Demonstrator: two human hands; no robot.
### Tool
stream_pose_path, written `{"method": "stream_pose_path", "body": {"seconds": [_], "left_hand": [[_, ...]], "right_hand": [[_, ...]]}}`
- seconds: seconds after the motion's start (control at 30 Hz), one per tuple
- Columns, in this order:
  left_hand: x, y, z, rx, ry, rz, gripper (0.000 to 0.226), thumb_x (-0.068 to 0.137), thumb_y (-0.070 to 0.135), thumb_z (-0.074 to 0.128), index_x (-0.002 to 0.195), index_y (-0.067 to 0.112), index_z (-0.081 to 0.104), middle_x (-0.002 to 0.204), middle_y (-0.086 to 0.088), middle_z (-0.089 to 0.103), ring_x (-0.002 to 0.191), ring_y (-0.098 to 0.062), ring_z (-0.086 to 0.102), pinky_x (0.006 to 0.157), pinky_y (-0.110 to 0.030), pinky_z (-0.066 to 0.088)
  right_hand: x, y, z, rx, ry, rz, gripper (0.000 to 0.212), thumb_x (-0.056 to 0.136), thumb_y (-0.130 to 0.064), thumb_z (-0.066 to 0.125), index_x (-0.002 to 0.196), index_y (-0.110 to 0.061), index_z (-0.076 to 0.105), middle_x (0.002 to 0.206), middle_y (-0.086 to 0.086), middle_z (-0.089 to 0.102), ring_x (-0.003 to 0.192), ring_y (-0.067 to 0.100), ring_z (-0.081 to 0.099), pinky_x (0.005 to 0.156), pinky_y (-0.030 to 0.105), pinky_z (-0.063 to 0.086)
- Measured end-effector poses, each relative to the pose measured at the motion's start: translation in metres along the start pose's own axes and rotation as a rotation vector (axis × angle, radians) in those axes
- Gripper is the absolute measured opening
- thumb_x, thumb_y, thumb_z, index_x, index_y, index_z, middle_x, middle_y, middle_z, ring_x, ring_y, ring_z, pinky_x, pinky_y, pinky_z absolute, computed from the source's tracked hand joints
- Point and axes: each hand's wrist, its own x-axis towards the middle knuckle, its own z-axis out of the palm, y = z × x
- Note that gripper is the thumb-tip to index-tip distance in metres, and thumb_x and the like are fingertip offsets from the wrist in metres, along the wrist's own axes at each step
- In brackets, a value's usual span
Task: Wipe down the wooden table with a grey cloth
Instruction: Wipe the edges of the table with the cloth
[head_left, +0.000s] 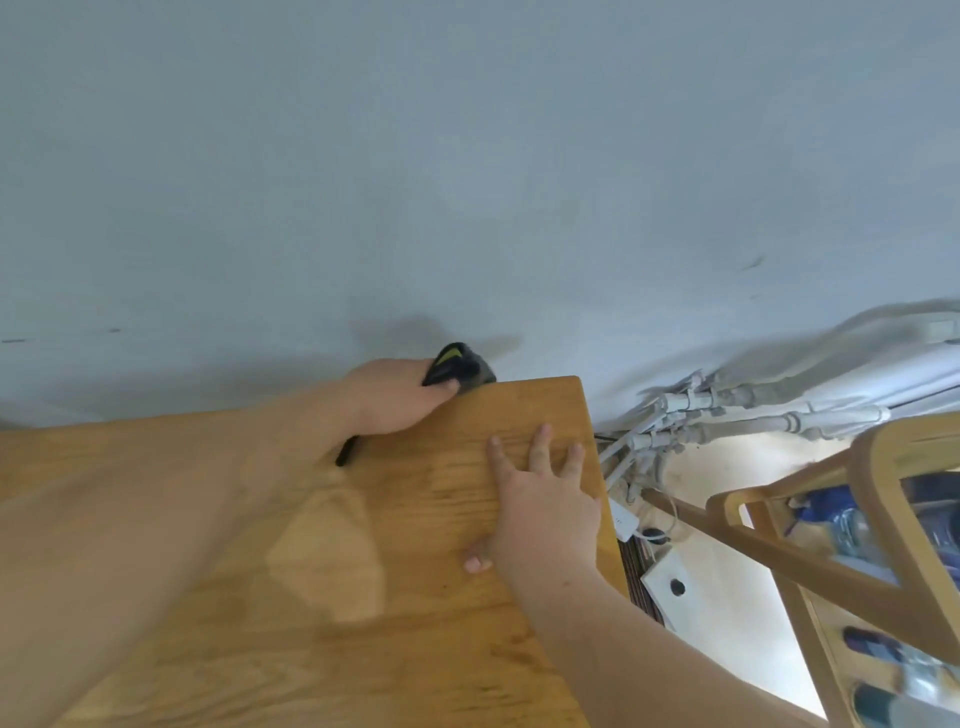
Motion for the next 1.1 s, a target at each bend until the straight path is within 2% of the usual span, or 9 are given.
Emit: {"method": "stream_pose_path", "body": {"seconds": [0.2, 0.33, 0.43, 0.53, 0.6, 0.7, 0.8, 0.97, 1.1], "left_hand": [[0.027, 0.038, 0.017, 0.059, 0.079, -0.179, 0.046, 0.099, 0.052, 0.026, 0.091, 0.024, 0.062, 0.096, -0.003, 0.070, 0.088, -0.025, 0.065, 0.087, -0.039, 0.051], [0.041, 0.115, 0.028, -0.076, 0.144, 0.055, 0.030, 0.104, 0.049, 0.036, 0.104, 0.031, 0.060, 0.096, 0.009, 0.067, 0.095, -0.022, 0.063, 0.090, -0.041, 0.051], [0.050, 0.143, 0.033, 0.065, 0.092, 0.198, 0.027, 0.103, 0.046, 0.041, 0.103, 0.026, 0.060, 0.102, 0.007, 0.062, 0.098, -0.024, 0.060, 0.090, -0.043, 0.049], [0.053, 0.155, 0.037, 0.345, 0.029, 0.310, 0.029, 0.096, 0.041, 0.041, 0.093, 0.022, 0.063, 0.108, 0.005, 0.063, 0.107, -0.025, 0.057, 0.099, -0.043, 0.045], [0.042, 0.170, 0.046, 0.552, 0.001, 0.361, 0.032, 0.092, 0.041, 0.038, 0.083, 0.020, 0.060, 0.105, 0.002, 0.068, 0.106, -0.024, 0.055, 0.107, -0.042, 0.039], [0.005, 0.196, 0.080, 0.669, -0.104, 0.414, 0.028, 0.094, 0.041, 0.038, 0.078, 0.026, 0.055, 0.099, 0.001, 0.068, 0.100, -0.022, 0.054, 0.116, -0.041, 0.028], [-0.047, 0.211, 0.130, 0.685, -0.135, 0.507, 0.023, 0.091, 0.041, 0.040, 0.083, 0.029, 0.057, 0.094, 0.003, 0.066, 0.106, -0.021, 0.056, 0.112, -0.040, 0.029], [-0.103, 0.190, 0.172, 0.501, -0.068, 0.627, 0.060, 0.089, 0.040, 0.050, 0.145, 0.019, 0.058, 0.151, -0.001, 0.054, 0.153, -0.024, 0.025, 0.129, -0.045, 0.000], [-0.148, 0.156, 0.169, 0.066, 0.153, 0.560, 0.061, 0.079, 0.014, 0.052, 0.140, 0.012, 0.062, 0.153, -0.006, 0.051, 0.152, -0.023, 0.031, 0.128, -0.042, 0.019]], "right_hand": [[0.000, 0.012, 0.008, 0.029, 0.006, -0.060, 0.128, 0.071, -0.068, 0.081, 0.162, -0.044, -0.006, 0.169, 0.007, -0.028, 0.156, 0.044, -0.016, 0.114, 0.061, 0.038], [-0.004, 0.019, 0.003, 0.138, 0.023, -0.115, 0.122, 0.070, -0.062, 0.085, 0.162, -0.044, 0.007, 0.171, 0.001, -0.021, 0.157, 0.038, -0.017, 0.120, 0.061, 0.028], [-0.018, 0.042, -0.011, 0.287, 0.078, -0.164, 0.100, 0.074, -0.065, 0.078, 0.158, -0.045, 0.027, 0.171, -0.014, 0.014, 0.159, 0.022, 0.005, 0.110, 0.049, 0.044], [-0.037, 0.089, -0.016, 0.866, 0.120, -0.109, 0.026, 0.094, -0.053, 0.065, 0.111, -0.036, 0.074, 0.104, -0.018, 0.070, 0.105, 0.012, 0.066, 0.081, 0.034, 0.053], [-0.053, 0.121, -0.008, 1.151, 0.281, 0.048, 0.033, 0.101, -0.042, 0.056, 0.084, -0.020, 0.073, 0.078, -0.002, 0.072, 0.078, 0.022, 0.068, 0.077, 0.043, 0.059], [-0.069, 0.155, 0.014, 1.318, 0.369, 0.300, 0.028, 0.105, -0.035, 0.047, 0.089, -0.027, 0.069, 0.098, 0.002, 0.073, 0.096, 0.023, 0.067, 0.096, 0.051, 0.055], [-0.079, 0.160, 0.036, 1.369, 0.180, 0.366, 0.027, 0.107, -0.036, 0.044, 0.099, -0.023, 0.066, 0.101, 0.004, 0.066, 0.090, 0.018, 0.061, 0.080, 0.038, 0.052], [-0.084, 0.142, 0.069, 1.574, -0.039, 0.231, 0.031, 0.108, -0.032, 0.048, 0.134, -0.029, 0.065, 0.122, 0.000, 0.073, 0.114, 0.015, 0.069, 0.097, 0.035, 0.057], [-0.079, 0.129, 0.061, 1.373, -0.054, 0.120, 0.036, 0.106, -0.047, 0.051, 0.137, -0.029, 0.053, 0.130, -0.009, 0.065, 0.113, 0.008, 0.063, 0.092, 0.022, 0.050]]}}
